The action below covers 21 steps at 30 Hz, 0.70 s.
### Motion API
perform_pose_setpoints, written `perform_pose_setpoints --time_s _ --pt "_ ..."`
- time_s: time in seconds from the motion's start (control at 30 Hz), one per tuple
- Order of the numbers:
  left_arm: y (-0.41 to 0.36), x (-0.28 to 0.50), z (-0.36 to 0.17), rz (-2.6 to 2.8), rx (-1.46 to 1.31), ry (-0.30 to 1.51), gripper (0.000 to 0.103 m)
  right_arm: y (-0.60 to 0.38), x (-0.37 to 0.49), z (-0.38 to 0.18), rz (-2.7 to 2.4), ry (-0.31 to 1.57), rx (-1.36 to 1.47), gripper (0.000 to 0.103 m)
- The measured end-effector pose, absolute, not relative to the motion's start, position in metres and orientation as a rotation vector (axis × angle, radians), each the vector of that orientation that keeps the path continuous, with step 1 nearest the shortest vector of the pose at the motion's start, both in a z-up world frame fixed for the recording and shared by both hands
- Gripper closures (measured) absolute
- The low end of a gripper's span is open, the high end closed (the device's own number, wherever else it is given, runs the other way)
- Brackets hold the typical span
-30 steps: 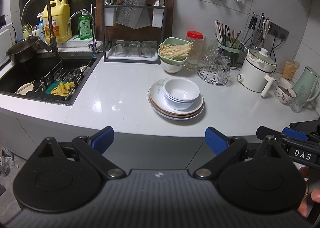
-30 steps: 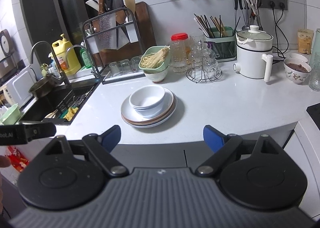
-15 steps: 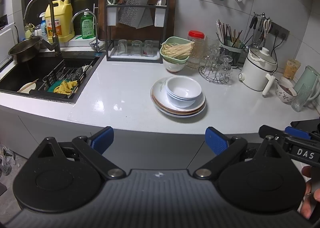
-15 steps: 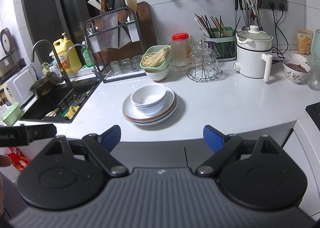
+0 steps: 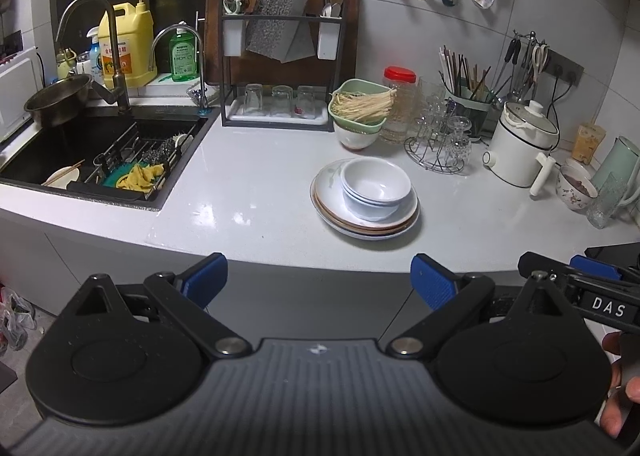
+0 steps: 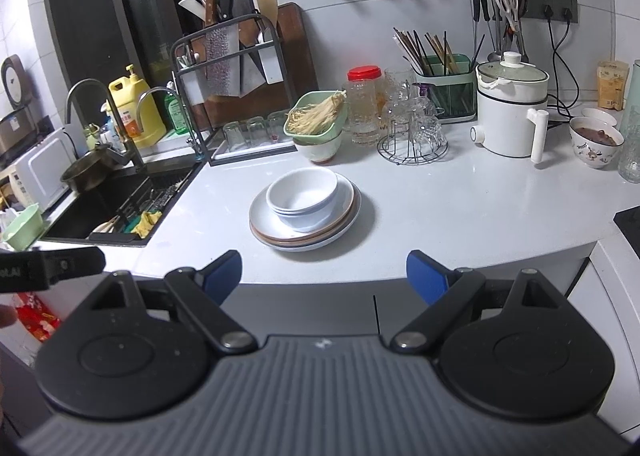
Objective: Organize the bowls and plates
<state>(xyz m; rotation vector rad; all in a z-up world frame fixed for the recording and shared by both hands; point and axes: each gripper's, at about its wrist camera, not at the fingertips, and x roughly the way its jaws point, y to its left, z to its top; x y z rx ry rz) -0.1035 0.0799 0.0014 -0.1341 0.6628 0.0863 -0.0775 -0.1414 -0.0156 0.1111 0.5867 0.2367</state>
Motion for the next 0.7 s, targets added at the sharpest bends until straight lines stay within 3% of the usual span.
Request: perform_pose_setpoints --time_s 0.7 --pt "0.067 -0.104 -0.002 0.080 -0.129 0.689 0.002 -0.151 -0.082 -0.019 0.222 0.577 0.123 0.012"
